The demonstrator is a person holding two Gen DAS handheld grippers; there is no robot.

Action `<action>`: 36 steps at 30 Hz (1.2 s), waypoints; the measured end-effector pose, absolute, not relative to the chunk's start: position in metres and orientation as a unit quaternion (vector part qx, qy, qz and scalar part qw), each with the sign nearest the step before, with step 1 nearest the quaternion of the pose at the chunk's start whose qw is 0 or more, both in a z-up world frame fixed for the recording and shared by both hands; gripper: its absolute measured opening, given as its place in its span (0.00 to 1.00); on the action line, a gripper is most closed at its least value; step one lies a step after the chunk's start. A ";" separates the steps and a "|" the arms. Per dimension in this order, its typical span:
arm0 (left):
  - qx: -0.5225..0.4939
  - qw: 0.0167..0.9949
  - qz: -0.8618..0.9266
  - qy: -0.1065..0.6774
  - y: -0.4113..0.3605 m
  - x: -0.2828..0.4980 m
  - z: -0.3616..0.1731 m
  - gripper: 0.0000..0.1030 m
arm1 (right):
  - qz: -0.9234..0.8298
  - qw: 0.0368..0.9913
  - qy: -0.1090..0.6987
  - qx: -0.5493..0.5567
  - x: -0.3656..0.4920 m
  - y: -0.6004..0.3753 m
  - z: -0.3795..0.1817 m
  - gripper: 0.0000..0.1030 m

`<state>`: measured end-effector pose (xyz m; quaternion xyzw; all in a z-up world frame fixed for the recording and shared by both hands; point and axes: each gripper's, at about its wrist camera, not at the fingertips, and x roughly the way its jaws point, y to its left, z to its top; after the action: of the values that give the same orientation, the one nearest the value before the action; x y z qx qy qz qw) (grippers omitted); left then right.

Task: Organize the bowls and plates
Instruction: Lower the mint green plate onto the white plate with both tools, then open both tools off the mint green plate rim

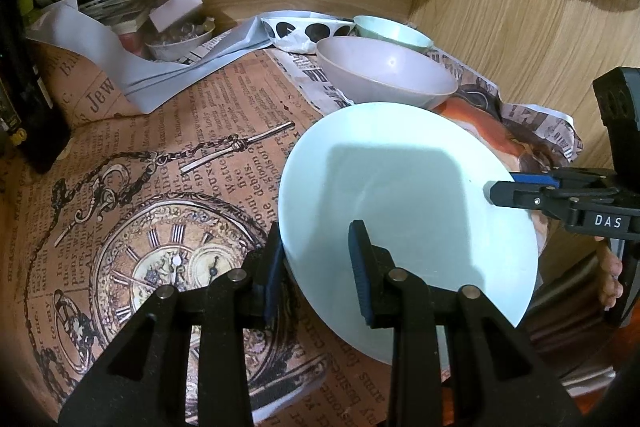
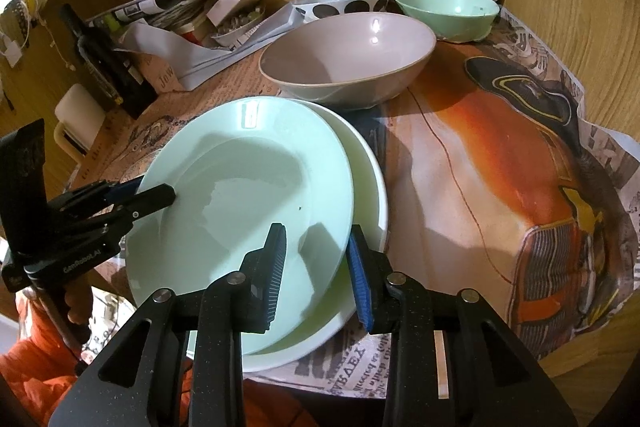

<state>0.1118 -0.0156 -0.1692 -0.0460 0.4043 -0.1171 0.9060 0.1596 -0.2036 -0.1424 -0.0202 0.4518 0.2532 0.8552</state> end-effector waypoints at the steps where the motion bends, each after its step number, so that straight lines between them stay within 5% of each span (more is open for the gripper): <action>1: -0.047 0.906 -0.118 0.405 -0.015 0.112 -0.169 0.30 | 0.254 0.856 0.451 -0.020 0.159 -0.204 -0.143 0.26; 16: -0.048 0.924 -0.106 0.365 -0.001 0.102 -0.141 0.32 | 0.220 0.894 0.388 -0.048 0.149 -0.209 -0.119 0.23; 20: -0.049 0.935 -0.095 0.337 0.004 0.104 -0.125 0.44 | 0.223 0.904 0.362 -0.046 0.151 -0.212 -0.104 0.25; 27: -0.046 0.948 -0.079 0.304 0.014 0.121 -0.099 0.61 | 0.218 0.918 0.329 -0.024 0.165 -0.218 -0.085 0.43; 32: -0.053 0.948 -0.073 0.305 0.018 0.148 -0.092 0.82 | 0.210 0.925 0.316 -0.016 0.184 -0.222 -0.078 0.45; 36: -0.052 0.943 -0.075 0.320 0.013 0.173 -0.093 0.84 | 0.202 0.930 0.307 -0.019 0.199 -0.223 -0.077 0.59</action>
<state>0.1729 0.0132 -0.0935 -0.0519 0.3205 -0.0746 0.9429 0.1986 -0.2225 -0.0768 -0.0192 0.3068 0.2015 0.9300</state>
